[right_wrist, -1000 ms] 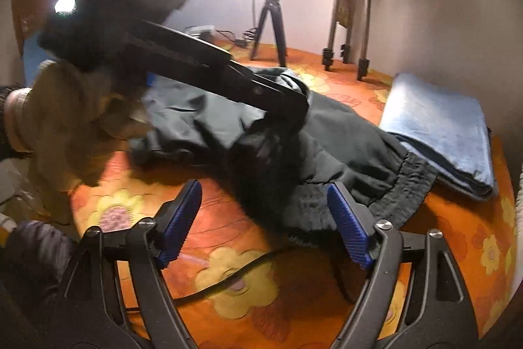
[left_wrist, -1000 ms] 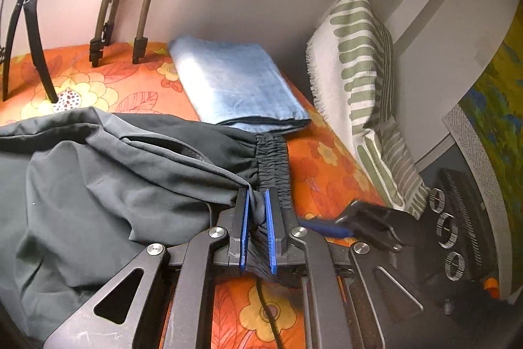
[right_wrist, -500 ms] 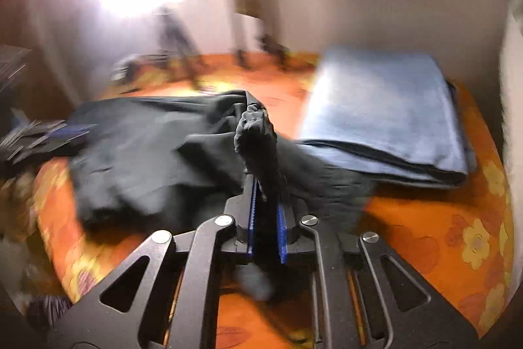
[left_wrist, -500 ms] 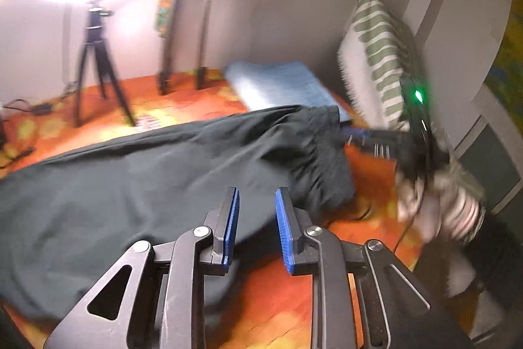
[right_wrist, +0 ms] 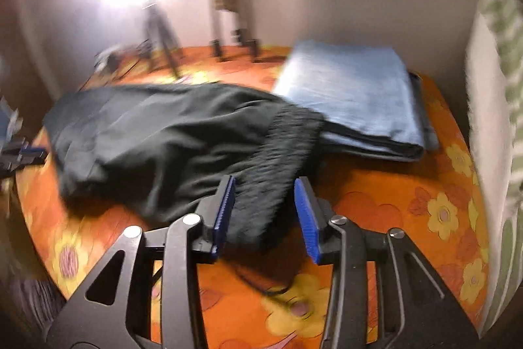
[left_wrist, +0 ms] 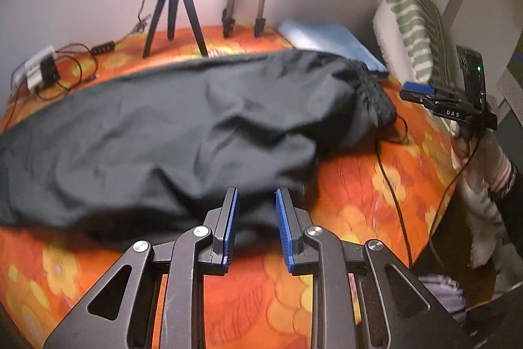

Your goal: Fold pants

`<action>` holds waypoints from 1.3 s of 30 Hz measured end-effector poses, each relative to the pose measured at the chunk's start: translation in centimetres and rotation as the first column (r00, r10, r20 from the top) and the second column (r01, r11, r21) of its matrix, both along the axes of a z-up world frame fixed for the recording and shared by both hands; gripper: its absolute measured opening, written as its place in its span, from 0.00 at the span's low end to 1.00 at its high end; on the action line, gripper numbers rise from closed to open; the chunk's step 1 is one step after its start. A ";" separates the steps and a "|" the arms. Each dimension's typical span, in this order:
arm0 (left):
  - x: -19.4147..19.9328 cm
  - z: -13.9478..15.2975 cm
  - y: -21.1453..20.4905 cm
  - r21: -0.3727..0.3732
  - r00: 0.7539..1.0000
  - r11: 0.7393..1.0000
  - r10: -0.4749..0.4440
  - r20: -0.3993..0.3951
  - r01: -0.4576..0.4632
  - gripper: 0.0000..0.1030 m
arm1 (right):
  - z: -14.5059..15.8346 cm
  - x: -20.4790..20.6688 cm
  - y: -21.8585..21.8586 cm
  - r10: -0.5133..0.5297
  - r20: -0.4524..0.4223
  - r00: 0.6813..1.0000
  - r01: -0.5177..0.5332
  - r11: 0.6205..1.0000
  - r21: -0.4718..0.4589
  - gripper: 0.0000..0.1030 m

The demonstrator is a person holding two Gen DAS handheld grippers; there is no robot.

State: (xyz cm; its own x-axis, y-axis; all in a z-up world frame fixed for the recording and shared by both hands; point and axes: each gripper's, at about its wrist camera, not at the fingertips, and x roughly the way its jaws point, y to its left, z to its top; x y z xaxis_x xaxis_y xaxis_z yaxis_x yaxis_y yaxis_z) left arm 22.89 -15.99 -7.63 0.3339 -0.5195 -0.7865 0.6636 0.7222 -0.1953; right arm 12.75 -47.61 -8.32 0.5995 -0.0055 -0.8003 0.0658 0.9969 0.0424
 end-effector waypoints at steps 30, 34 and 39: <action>1.4 -5.0 -0.3 -0.255 0.974 0.954 0.106 -0.198 -0.156 0.07 | -7.9 -3.9 -4.4 -0.402 -0.255 0.879 0.475 0.697 0.537 0.71; 1.0 -4.5 -0.1 -0.260 0.980 0.954 0.104 -0.172 -0.147 0.04 | -9.0 -2.9 -4.2 -0.417 -0.277 0.866 0.497 0.646 0.579 0.71; 0.4 -3.7 0.2 -0.271 0.984 0.952 0.106 -0.143 -0.142 0.03 | -9.0 -2.1 -4.2 -0.461 -0.269 0.845 0.519 0.588 0.620 0.72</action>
